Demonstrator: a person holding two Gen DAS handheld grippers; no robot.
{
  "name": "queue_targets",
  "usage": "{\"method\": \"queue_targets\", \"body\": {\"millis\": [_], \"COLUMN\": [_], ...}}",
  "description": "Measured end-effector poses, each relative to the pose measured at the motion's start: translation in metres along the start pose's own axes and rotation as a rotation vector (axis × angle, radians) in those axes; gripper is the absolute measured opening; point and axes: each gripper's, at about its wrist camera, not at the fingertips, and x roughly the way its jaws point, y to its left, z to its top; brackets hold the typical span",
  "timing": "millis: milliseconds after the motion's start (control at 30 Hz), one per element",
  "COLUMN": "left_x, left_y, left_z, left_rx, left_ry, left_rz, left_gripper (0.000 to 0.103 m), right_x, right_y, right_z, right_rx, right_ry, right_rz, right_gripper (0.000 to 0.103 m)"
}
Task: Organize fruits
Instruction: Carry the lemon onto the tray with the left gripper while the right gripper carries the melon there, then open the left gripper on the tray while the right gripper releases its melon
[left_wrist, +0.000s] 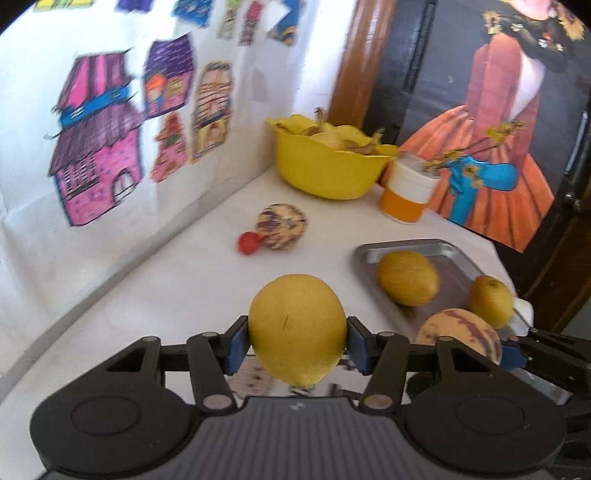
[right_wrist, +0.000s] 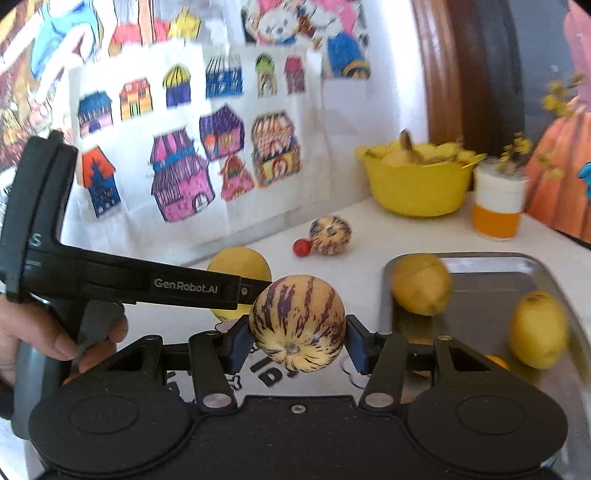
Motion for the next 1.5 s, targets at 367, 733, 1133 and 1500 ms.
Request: {"method": "queue_targets", "body": {"millis": [367, 733, 1133, 1500], "left_x": [-0.015, -0.021, -0.026, -0.015], "left_y": [-0.071, -0.122, -0.144, -0.153], "left_z": [-0.014, -0.048, -0.071, -0.076], "left_rx": [0.038, 0.101, 0.190, 0.227], "left_ry": [-0.010, 0.047, 0.088, 0.124], "left_rz": [-0.138, -0.241, -0.285, -0.296], "left_gripper": [0.059, 0.059, 0.059, 0.059], "right_x": [-0.078, -0.094, -0.086, -0.077], "right_y": [-0.053, -0.089, -0.103, -0.112], "right_z": [-0.020, -0.061, -0.072, -0.077], "right_rx": [0.024, 0.098, 0.132, 0.147], "right_ry": [-0.071, -0.028, -0.007, 0.015], "right_rz": [-0.185, -0.260, -0.271, -0.276], "right_gripper": [0.055, 0.055, 0.055, 0.055]}}
